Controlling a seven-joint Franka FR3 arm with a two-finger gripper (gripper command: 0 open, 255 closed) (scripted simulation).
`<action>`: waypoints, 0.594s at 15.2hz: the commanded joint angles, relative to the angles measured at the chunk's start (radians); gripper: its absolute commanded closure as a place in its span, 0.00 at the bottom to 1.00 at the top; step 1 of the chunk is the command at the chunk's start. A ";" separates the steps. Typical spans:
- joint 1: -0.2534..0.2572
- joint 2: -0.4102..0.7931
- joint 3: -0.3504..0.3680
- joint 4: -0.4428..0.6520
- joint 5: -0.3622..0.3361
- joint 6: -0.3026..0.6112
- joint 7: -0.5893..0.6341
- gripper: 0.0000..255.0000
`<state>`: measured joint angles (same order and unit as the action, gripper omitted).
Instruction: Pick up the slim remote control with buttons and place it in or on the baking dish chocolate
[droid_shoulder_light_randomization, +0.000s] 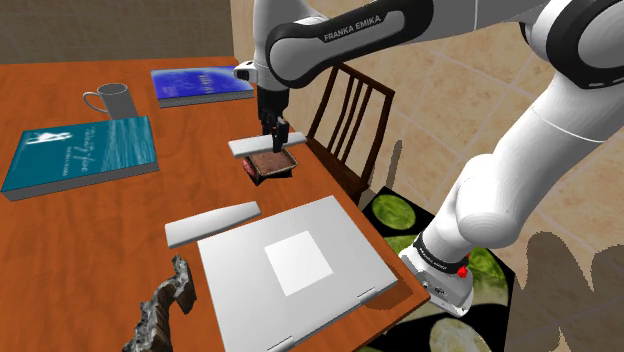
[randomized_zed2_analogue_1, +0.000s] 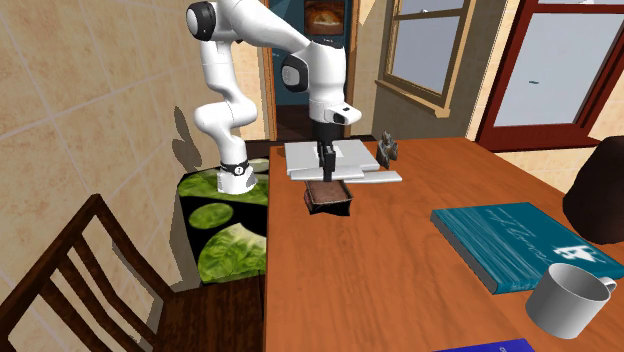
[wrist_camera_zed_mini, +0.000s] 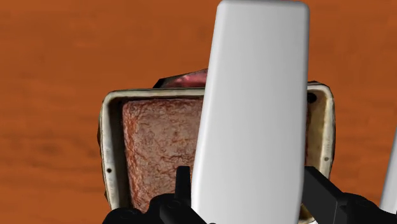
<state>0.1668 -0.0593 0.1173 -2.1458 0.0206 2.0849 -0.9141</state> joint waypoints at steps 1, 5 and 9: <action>0.000 0.000 0.000 0.000 0.000 0.000 0.000 1.00; 0.000 0.000 0.000 0.000 0.000 0.000 0.000 0.00; 0.000 -0.011 -0.001 0.022 0.001 -0.033 -0.001 0.00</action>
<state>0.1664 -0.0642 0.1167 -2.1382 0.0209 2.0731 -0.9151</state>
